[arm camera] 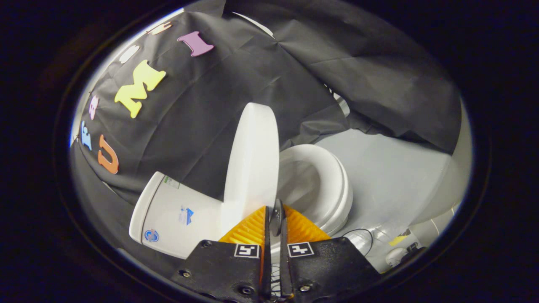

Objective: Open the toilet lid.

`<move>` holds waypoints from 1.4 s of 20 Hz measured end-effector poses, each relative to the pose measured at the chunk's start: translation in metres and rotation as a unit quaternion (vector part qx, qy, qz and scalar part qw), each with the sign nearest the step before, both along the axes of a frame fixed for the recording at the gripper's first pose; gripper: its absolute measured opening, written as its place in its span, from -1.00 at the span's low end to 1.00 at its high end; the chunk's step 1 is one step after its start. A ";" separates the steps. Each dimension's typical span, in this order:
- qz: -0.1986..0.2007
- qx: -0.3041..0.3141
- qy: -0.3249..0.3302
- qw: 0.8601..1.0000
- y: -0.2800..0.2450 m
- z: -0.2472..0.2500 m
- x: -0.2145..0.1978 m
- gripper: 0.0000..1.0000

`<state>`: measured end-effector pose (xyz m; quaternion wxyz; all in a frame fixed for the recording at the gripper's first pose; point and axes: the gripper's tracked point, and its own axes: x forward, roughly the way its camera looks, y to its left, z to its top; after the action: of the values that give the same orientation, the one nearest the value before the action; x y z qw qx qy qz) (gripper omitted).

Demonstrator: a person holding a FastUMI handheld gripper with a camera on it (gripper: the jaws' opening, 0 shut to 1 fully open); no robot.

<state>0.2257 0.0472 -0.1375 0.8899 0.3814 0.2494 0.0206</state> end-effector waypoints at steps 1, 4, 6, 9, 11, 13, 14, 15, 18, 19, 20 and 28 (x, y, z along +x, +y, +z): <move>0.001 -0.006 -0.001 1.000 0.002 0.003 -0.001 -0.77; 0.003 -0.019 -0.002 1.000 0.005 0.013 -0.001 -0.77; 0.007 -0.028 -0.006 1.000 0.011 0.024 -0.003 -0.77; 0.011 -0.053 -0.008 0.999 0.022 0.037 -0.005 -0.78; 0.009 -0.063 -0.010 0.998 0.027 0.045 -0.008 -0.78; 0.010 -0.073 -0.011 0.997 0.033 0.050 -0.009 -0.78; 0.011 -0.077 -0.012 0.997 0.036 0.053 -0.009 -0.78; 0.011 -0.081 -0.013 0.997 0.038 0.056 -0.010 -0.78; 0.013 -0.096 -0.018 0.995 0.049 0.065 -0.012 -0.78; 0.013 -0.103 -0.021 0.994 0.052 0.068 -0.013 -0.78; 0.014 -0.111 -0.024 0.993 0.056 0.072 -0.014 -0.78; 0.024 -0.154 -0.050 0.987 0.084 0.096 -0.020 -0.77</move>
<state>0.2057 0.1313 -0.0420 0.9484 0.2325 0.2143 0.0226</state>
